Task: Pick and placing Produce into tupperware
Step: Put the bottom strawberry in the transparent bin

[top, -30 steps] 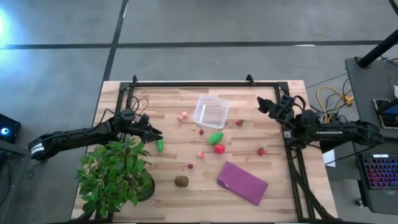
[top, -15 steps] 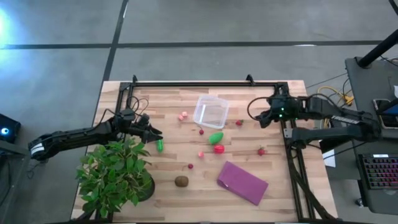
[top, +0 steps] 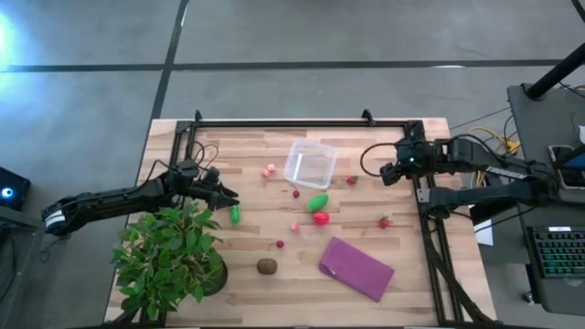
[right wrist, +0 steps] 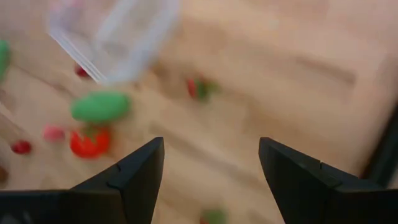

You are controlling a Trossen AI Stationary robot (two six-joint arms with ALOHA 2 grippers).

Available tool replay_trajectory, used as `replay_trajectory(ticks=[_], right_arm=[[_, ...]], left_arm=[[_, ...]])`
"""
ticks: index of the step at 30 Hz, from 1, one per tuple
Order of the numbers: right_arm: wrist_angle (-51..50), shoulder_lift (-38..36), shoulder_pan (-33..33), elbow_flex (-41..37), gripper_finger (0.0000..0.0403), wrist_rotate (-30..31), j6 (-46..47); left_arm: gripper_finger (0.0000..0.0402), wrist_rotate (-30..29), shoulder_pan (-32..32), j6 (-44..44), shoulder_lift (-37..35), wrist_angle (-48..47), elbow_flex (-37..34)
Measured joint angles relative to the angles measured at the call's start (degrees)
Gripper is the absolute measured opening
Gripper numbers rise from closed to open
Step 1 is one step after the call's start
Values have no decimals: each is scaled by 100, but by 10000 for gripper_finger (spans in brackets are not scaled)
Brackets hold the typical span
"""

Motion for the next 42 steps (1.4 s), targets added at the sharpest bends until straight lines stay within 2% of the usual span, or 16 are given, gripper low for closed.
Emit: replay_trajectory(ticks=[4, 6, 14, 18, 28, 42], right_arm=[[-863, 71, 39, -142, 254, -720, 683], [-1118, 118, 138, -252, 254, -833, 949], [-1091, 424, 389, -849, 254, -1229, 1929], [-882, 692, 541, -991, 254, -1501, 1946], [-347, 1380, 791, -999, 254, -1385, 1675], [6, 1522, 1064, -1099, 254, -1765, 1796]], left_arm=[[295, 0, 0, 0, 0, -2, 0], [295, -1, 0, 0, 0, -1, 0], [295, -2, 0, 0, 0, -1, 0], [295, 0, 0, 0, 0, 0, 0], [295, 0, 0, 0, 0, 0, 0], [295, 0, 0, 0, 0, 0, 0]])
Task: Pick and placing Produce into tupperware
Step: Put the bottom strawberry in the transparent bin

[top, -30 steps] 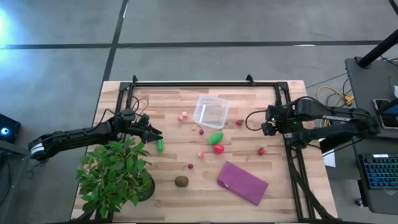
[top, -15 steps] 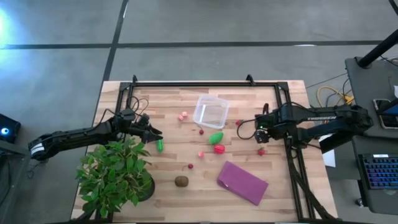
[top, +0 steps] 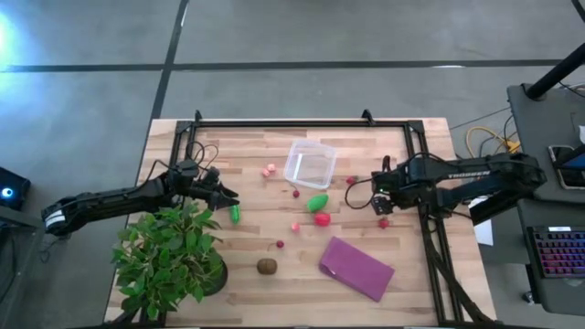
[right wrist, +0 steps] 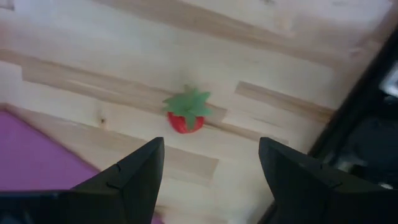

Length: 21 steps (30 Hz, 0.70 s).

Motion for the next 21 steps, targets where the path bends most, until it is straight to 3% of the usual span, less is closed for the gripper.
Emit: replay_trajectory(ticks=[6, 21], right_arm=[[918, 223, 456, -356, 254, -34, 531], [1337, 1082, 938, -641, 254, 97, 867]], left_arm=[[295, -1, 0, 0, -2, -2, 0], [295, 0, 0, 0, 0, 0, 0]])
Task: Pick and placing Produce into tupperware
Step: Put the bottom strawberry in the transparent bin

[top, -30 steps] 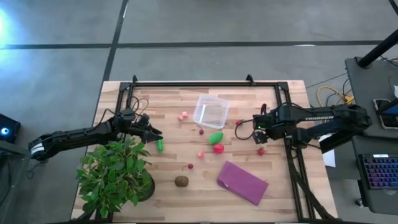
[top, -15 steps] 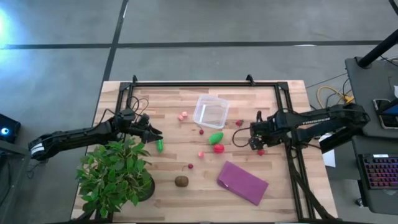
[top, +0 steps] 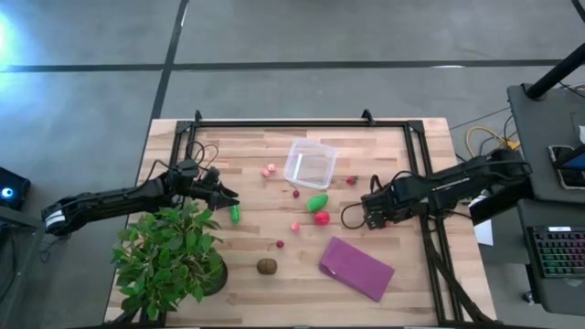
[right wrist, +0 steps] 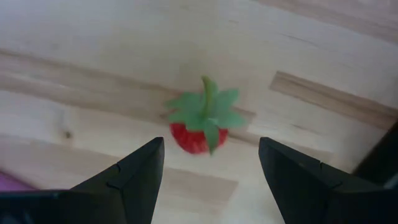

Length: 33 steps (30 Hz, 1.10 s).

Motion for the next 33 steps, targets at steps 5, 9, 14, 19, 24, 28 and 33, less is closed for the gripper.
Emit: replay_trajectory(ticks=[5, 9, 14, 19, 24, 28, 33], right_arm=[[95, 408, 0, 0, 254, 85, -194], [176, 668, 0, 11, 254, 83, -324], [328, 749, 0, 13, 247, 90, -383], [475, 694, 2, 3, 217, 169, -390], [553, 689, 2, 4, 180, 188, -397], [568, 689, 2, 7, 158, 190, -397], [568, 685, 2, 7, 144, 197, -397]], left_arm=[[295, 0, 0, 0, 0, -1, 0], [295, 0, 0, 0, 0, 0, 0], [295, -1, 0, 0, 0, -1, 0], [295, 0, 0, 2, 0, 0, 0], [295, -2, 0, 0, 0, -2, 0], [295, 0, 0, 0, 0, -2, 0], [295, 0, 0, 0, 0, -1, 0]])
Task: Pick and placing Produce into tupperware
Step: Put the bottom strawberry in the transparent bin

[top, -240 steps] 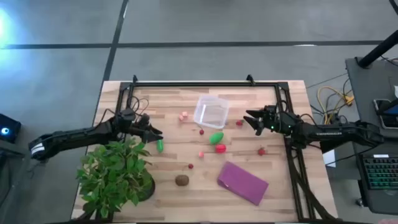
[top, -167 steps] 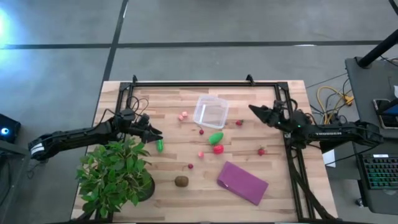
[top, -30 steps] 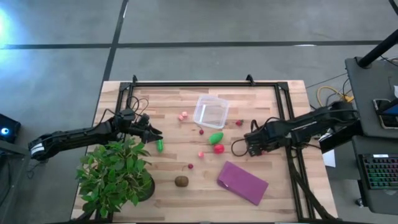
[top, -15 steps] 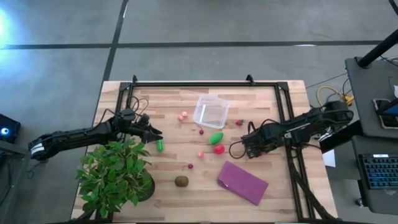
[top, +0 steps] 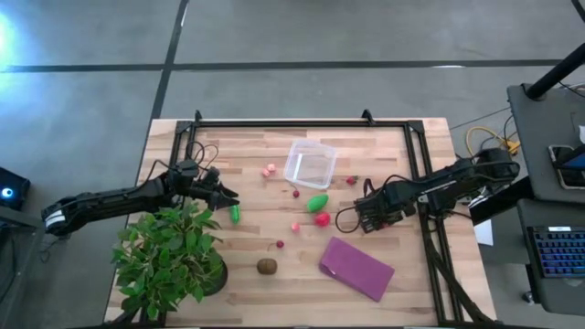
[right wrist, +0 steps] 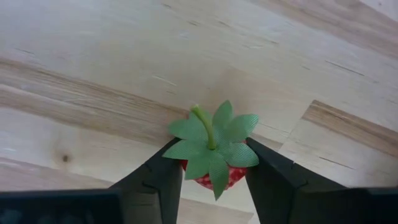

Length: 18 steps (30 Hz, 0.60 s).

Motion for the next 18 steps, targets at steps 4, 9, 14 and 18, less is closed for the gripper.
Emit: replay_trajectory(ticks=[4, 9, 14, 18], right_arm=[[6, -14, 0, 0, 152, 14, -2], [92, -191, -13, 304, 159, 416, -69], [203, -486, -131, 1068, 149, 800, -452], [321, -560, -382, 1874, 148, 1155, -1051]], left_arm=[[295, 0, 0, 0, 0, 0, 0], [295, 0, 0, 0, 0, 1, 0], [295, -2, 0, 0, 0, 0, 0], [295, 0, 0, 0, 0, 1, 0]])
